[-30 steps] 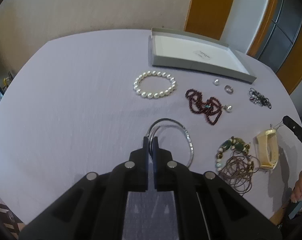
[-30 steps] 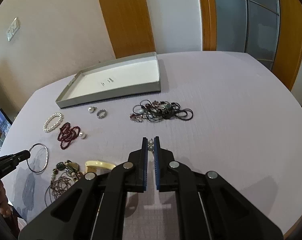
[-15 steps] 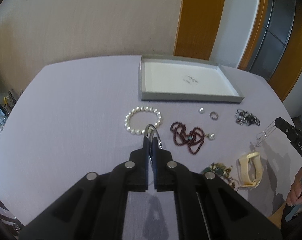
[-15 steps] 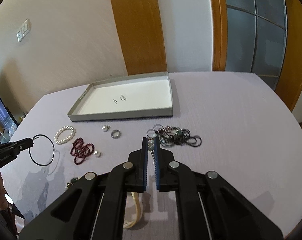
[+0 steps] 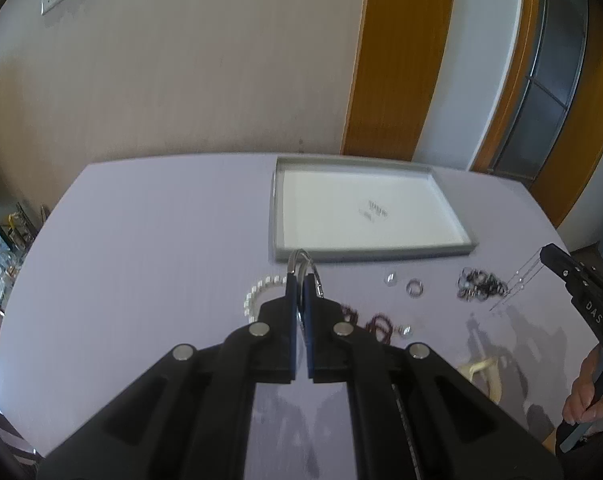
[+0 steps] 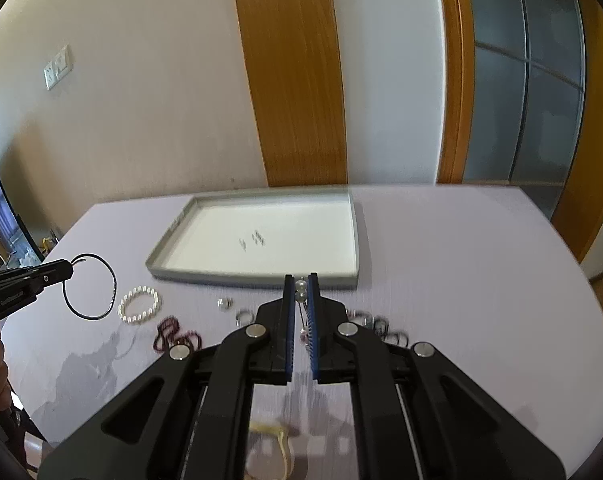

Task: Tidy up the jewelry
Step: 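Lift and carry the bangle and earrings over the gray tray with both tools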

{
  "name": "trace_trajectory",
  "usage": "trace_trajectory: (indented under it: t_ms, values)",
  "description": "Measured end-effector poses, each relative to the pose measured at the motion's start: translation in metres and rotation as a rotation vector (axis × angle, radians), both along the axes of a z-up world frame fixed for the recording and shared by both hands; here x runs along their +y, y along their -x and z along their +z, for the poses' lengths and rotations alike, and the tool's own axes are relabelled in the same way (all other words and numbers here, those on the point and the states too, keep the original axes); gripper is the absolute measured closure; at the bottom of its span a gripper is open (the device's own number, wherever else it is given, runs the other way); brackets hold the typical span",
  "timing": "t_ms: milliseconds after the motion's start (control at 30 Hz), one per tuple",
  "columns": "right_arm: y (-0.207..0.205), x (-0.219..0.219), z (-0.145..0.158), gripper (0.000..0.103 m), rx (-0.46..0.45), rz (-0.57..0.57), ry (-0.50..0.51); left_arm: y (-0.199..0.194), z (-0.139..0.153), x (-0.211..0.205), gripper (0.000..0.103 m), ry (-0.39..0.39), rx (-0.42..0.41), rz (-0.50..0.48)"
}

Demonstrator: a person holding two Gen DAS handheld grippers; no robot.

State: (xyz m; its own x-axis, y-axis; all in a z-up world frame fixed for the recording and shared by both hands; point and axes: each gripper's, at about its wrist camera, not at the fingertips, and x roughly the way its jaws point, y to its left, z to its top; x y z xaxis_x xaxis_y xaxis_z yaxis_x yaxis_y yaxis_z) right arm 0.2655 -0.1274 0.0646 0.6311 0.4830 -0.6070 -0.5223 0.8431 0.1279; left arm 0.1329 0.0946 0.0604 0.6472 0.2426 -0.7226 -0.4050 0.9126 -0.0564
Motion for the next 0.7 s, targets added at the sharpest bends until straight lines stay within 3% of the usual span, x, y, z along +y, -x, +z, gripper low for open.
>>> trace_trajectory:
  t_ms: [167,333,700]
  values:
    - [-0.014,0.010,0.031,0.097,-0.058,0.008,-0.021,-0.019,0.025,0.004,0.100,-0.018,-0.041,-0.009]
    - [-0.041,0.022,0.046,0.097,-0.058,0.021,-0.055,-0.049,0.036,0.015,0.100,0.005,-0.057,-0.014]
    - [-0.107,0.067,0.012,0.097,0.059,0.065,-0.045,-0.141,-0.003,0.032,0.099,0.010,0.003,-0.013]
